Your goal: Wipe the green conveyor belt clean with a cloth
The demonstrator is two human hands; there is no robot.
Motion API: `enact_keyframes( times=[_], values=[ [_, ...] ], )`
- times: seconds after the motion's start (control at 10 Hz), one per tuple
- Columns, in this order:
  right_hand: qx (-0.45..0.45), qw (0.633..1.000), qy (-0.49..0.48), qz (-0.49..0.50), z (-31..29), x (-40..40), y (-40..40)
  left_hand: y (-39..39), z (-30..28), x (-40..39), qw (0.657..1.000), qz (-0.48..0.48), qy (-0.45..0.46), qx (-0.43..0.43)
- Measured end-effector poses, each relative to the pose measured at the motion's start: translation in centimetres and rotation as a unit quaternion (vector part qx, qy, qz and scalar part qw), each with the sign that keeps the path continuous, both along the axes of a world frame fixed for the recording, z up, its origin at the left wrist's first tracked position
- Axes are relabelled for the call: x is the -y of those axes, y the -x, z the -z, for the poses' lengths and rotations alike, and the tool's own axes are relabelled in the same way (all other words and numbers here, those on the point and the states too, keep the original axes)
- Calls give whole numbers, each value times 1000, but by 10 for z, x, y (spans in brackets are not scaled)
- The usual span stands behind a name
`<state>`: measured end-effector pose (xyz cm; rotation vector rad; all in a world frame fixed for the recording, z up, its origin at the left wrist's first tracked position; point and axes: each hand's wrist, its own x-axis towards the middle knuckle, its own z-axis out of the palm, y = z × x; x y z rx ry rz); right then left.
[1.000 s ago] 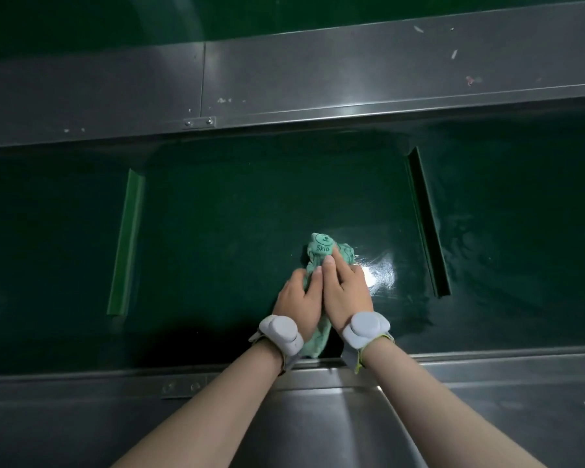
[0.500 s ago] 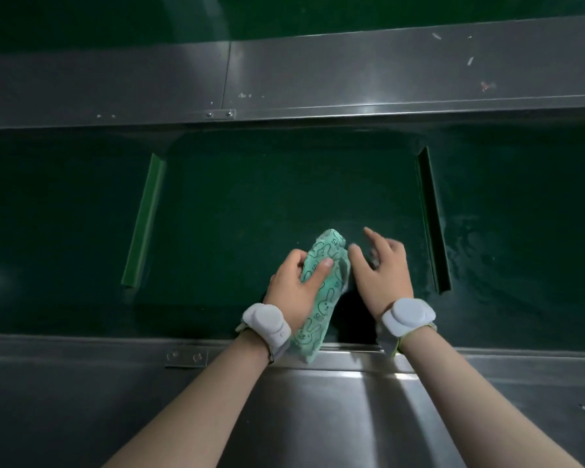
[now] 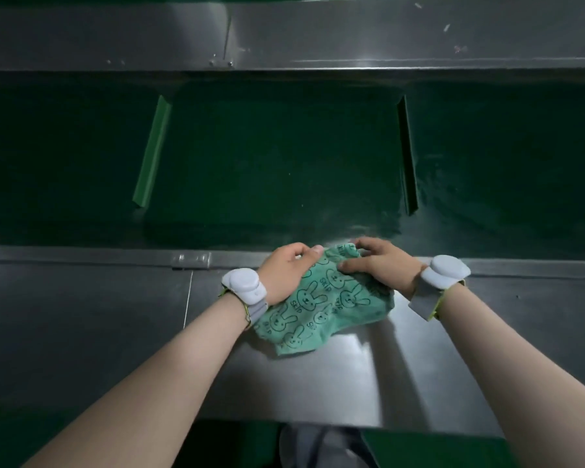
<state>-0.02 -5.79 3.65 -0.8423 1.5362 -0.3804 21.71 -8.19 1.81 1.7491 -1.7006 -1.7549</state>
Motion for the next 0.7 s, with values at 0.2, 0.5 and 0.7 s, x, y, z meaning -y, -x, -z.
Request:
enact_keyframes(
  times=[0.2,0.5,0.7],
  values=[
    [-130,988,69,51,-9,-84,9,-15,-37,-68,980,123,-143,57],
    [-181,976,84,91,32,-162,64,17,23,-134,967,-177,-152,-101],
    [-265,961,73,-3,48,-172,94,63,50,-147,971,-93,62,212]
  ],
)
